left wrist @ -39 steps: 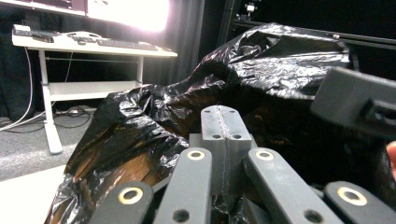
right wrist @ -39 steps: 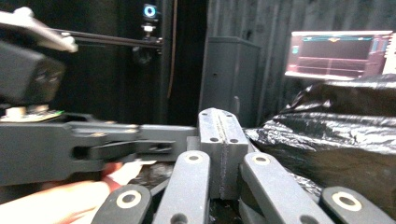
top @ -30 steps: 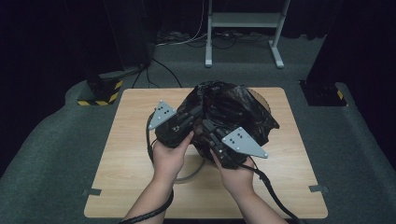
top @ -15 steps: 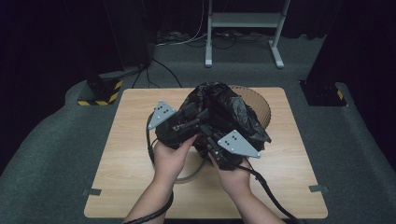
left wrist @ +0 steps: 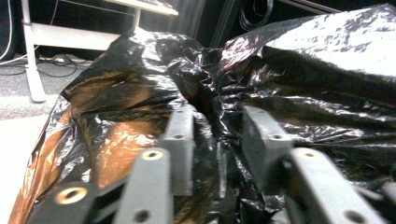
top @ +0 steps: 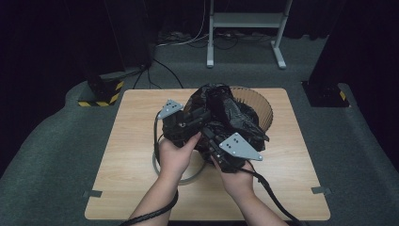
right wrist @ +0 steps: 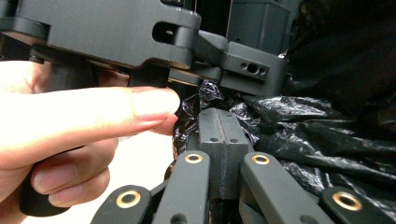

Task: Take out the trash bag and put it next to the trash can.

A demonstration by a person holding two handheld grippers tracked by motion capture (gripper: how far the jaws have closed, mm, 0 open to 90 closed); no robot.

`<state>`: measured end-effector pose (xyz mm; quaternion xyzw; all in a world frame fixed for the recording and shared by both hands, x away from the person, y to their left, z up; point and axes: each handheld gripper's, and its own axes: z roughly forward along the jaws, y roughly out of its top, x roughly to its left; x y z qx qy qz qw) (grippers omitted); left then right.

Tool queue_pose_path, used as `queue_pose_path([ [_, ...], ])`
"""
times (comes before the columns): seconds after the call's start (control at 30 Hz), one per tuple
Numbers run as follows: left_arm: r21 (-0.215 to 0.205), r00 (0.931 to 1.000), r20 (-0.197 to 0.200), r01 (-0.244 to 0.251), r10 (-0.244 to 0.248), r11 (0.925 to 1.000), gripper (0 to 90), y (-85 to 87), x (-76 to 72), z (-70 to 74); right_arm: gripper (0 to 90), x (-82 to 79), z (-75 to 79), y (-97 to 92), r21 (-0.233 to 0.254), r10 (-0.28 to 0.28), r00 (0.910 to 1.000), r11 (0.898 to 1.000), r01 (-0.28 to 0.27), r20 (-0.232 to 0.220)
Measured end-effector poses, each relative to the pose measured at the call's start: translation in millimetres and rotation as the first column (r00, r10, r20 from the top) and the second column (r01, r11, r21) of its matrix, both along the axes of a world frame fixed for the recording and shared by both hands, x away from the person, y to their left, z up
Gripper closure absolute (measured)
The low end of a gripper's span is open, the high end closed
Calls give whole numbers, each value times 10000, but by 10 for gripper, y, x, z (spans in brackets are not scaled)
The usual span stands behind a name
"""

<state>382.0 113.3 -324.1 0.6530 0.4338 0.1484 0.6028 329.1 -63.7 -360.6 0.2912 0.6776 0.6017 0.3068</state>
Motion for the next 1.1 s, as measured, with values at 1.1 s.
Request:
queue_pose_path([
  [1.1,-127,9961,660,-575,582,9983,889,-85,3,-9,695,-271,470,-512,601,-209,9962,9981,158,843],
])
